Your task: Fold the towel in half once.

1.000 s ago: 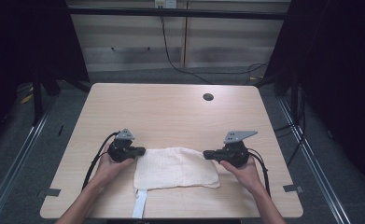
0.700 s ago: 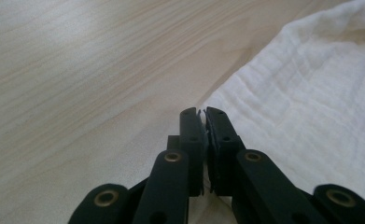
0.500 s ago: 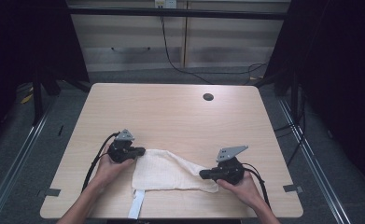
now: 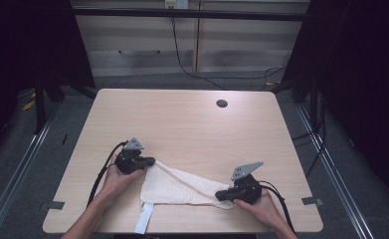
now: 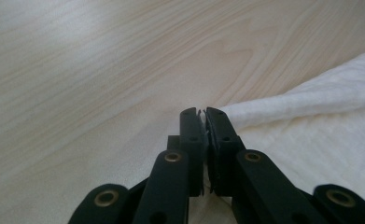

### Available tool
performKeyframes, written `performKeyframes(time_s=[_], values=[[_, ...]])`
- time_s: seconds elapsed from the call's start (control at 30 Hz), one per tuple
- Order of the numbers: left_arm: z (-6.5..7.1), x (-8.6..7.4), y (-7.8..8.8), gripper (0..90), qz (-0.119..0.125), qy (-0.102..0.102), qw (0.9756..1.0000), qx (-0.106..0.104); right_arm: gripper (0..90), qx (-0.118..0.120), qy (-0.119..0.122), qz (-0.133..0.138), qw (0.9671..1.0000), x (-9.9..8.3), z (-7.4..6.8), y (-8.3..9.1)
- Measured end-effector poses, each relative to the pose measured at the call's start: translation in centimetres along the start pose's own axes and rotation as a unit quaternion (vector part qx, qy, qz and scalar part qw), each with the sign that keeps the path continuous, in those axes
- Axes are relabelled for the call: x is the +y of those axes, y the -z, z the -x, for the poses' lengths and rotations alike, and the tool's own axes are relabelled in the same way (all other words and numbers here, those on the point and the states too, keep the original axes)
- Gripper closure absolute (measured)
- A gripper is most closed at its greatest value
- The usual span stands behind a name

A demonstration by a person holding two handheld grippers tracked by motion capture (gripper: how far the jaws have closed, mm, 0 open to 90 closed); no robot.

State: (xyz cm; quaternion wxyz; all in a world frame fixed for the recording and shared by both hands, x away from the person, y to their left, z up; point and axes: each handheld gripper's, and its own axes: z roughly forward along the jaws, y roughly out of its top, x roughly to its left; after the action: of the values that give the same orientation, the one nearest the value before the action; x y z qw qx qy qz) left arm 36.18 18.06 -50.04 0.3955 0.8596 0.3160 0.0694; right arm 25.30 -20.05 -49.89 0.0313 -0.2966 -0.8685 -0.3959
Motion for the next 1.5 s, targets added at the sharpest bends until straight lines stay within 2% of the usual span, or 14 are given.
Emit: performKeyframes(time_s=[0.1, 0.27, 0.37, 0.47, 0.53, 0.6, 0.7, 0.8, 0.97, 1.07, 1.17, 1.3, 1.43, 1.5], values=[[0.1, 0.7, 0.6, 86.2, 0.025, 0.005, 0.9996, -0.009, 88.2, -0.004, 0.000, 0.000, 1.0000, 0.1, 0.2, -0.2], [0.8, 2.1, 1.9, 86.3, 0.073, 0.006, 0.9973, -0.012, 88.4, -0.037, 0.008, -0.010, 0.9992, 0.8, 0.3, -0.2], [1.3, 3.0, 2.5, 86.2, 0.086, -0.013, 0.9962, -0.003, 88.5, -0.060, 0.006, -0.012, 0.9981, 1.1, 0.6, -0.3], [1.4, 3.9, 3.1, 86.2, 0.103, -0.016, 0.9945, -0.005, 88.5, -0.081, 0.005, -0.014, 0.9966, 1.7, 1.0, -0.5], [1.3, 4.3, 3.4, 86.2, 0.109, -0.010, 0.9940, -0.008, 88.6, -0.095, 0.005, -0.017, 0.9953, 2.2, 1.6, -0.6], [1.4, 4.6, 3.8, 86.3, 0.108, -0.023, 0.9939, 0.000, 88.6, -0.092, -0.007, -0.012, 0.9957, 2.4, 2.1, -0.8], [1.8, 4.7, 4.9, 86.3, 0.117, -0.032, 0.9925, -0.008, 88.6, -0.101, -0.011, -0.010, 0.9948, 2.7, 2.7, -0.8], [2.7, 4.0, 5.5, 86.2, 0.111, -0.050, 0.9925, -0.013, 88.6, -0.104, -0.011, -0.006, 0.9945, 2.7, 2.7, -0.9], [4.3, 1.6, 6.7, 86.2, 0.094, -0.076, 0.9923, -0.026, 88.6, -0.100, -0.022, 0.005, 0.9947, 2.4, 2.8, -0.8], [5.1, 0.1, 7.2, 86.2, 0.081, -0.075, 0.9931, -0.040, 88.6, -0.092, -0.034, 0.014, 0.9951, 2.2, 3.1, -0.8], [5.8, -1.3, 6.8, 86.2, 0.052, -0.085, 0.9940, -0.046, 88.6, -0.096, -0.031, 0.014, 0.9948, 2.2, 3.0, -0.8], [6.5, -2.9, 5.9, 86.2, 0.023, -0.087, 0.9940, -0.061, 88.6, -0.100, -0.026, 0.017, 0.9945, 2.1, 2.9, -0.9], [6.6, -3.7, 5.2, 86.1, 0.002, -0.082, 0.9943, -0.068, 88.6, -0.109, -0.015, 0.013, 0.9939, 2.2, 2.6, -0.8], [6.6, -3.9, 4.8, 86.1, -0.009, -0.088, 0.9935, -0.071, 88.6, -0.110, -0.010, 0.016, 0.9938, 2.1, 2.4, -0.6]])
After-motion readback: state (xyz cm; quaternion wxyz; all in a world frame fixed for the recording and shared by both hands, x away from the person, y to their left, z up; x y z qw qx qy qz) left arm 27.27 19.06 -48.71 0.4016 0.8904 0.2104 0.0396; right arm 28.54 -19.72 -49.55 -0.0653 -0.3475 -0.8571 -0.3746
